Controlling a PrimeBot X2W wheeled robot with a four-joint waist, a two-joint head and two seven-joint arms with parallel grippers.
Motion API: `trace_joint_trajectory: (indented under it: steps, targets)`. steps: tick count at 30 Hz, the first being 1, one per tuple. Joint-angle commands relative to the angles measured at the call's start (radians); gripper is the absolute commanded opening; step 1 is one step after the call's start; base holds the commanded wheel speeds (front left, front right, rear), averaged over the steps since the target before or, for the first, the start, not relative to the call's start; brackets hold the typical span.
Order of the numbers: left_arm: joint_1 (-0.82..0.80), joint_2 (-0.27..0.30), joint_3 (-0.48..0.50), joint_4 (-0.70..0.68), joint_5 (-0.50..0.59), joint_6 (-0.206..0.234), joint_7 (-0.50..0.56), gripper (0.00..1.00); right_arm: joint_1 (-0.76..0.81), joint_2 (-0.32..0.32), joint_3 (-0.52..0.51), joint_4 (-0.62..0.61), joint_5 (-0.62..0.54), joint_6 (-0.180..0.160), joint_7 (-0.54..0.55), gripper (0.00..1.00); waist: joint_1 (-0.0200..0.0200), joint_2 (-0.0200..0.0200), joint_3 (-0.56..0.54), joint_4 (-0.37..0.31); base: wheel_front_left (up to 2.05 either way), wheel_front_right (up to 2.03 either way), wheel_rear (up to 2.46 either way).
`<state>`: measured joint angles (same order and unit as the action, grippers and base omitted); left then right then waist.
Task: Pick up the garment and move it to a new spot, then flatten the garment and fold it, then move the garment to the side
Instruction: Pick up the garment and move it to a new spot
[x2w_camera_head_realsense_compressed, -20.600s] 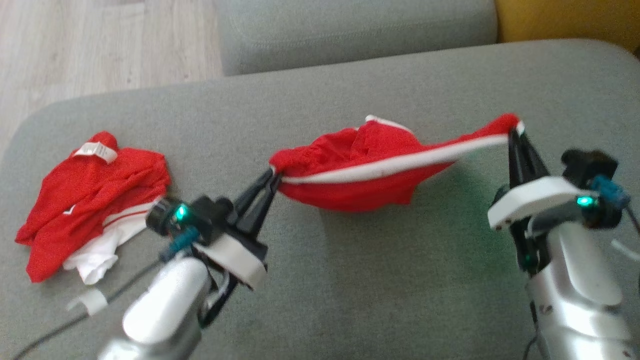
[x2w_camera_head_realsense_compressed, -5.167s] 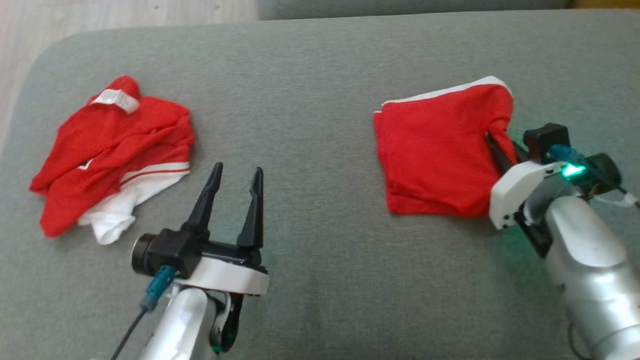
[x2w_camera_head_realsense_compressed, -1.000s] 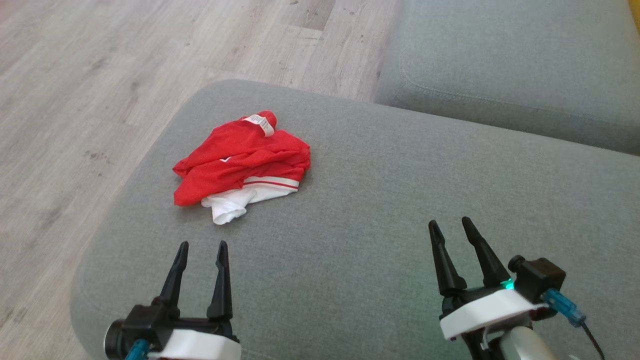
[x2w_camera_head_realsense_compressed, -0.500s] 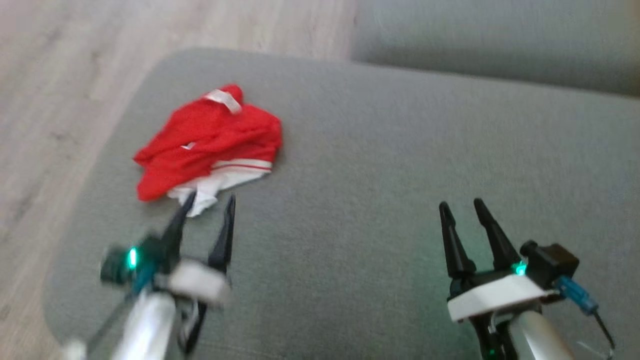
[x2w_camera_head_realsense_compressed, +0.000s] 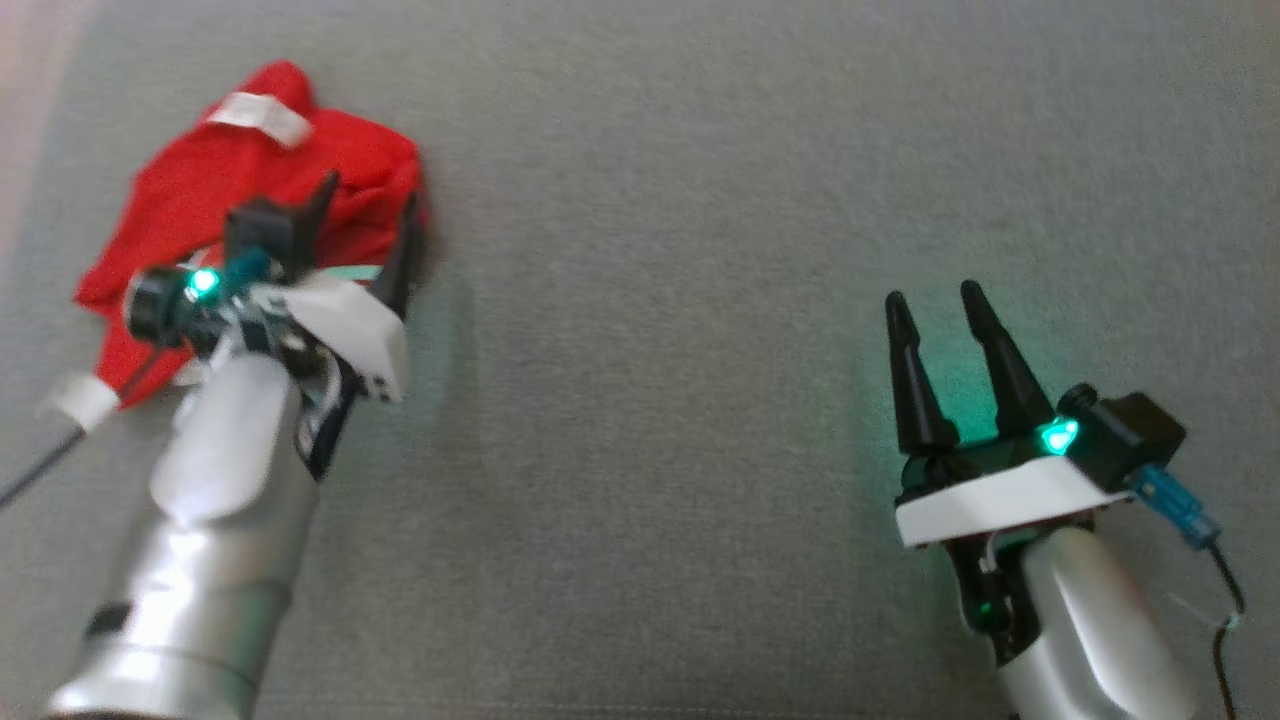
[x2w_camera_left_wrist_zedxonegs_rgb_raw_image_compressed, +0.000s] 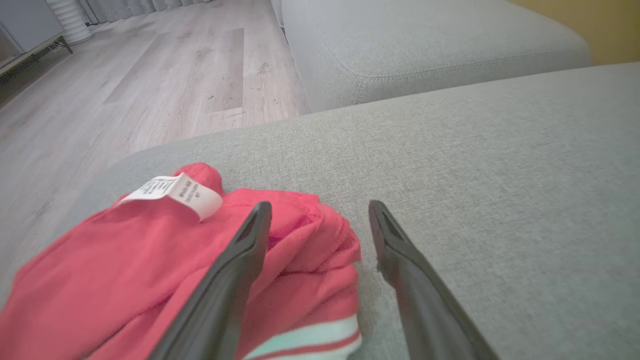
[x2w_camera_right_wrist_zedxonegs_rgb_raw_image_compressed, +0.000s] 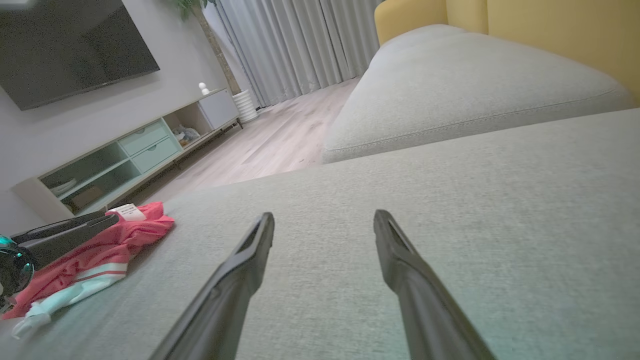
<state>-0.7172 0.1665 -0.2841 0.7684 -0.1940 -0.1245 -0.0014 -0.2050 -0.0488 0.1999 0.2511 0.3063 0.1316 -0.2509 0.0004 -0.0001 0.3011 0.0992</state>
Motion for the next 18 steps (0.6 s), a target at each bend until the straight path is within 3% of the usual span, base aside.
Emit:
trace_joint_trajectory:
  steps: [1,8,9,10,18]
  targets:
    - [-0.056,0.048,0.025,-0.007,-0.003,-0.004,-0.004,1.0,-0.028,-0.001,0.018,-0.033,-0.006,-0.001,-0.011,1.0,-0.0004,0.0001,0.052,-0.047,0.0,0.0,0.0]
    - [-0.147,0.063,0.019,0.161,-0.005,0.014,0.022,1.0,-0.045,-0.001,0.006,-0.034,-0.003,-0.001,-0.011,1.0,-0.0004,0.0001,0.076,-0.076,0.0,0.0,0.0]
    - [-0.153,0.061,0.016,0.18,-0.005,0.014,0.023,0.46,-0.045,-0.001,0.008,-0.032,-0.003,-0.001,-0.011,1.0,-0.0004,0.0001,0.074,-0.078,0.0,0.0,0.0]
    - [-0.158,0.057,0.018,0.194,-0.013,0.013,0.016,0.0,-0.045,-0.001,0.01,-0.03,-0.002,-0.001,-0.011,1.0,-0.0004,0.0001,0.07,-0.081,0.0,0.0,0.0]
    - [-0.168,0.016,-0.026,0.19,-0.028,-0.002,-0.178,0.0,-0.037,-0.001,0.027,-0.011,0.007,-0.001,-0.011,1.0,-0.0004,0.0001,0.001,-0.1,0.0,0.0,0.0]
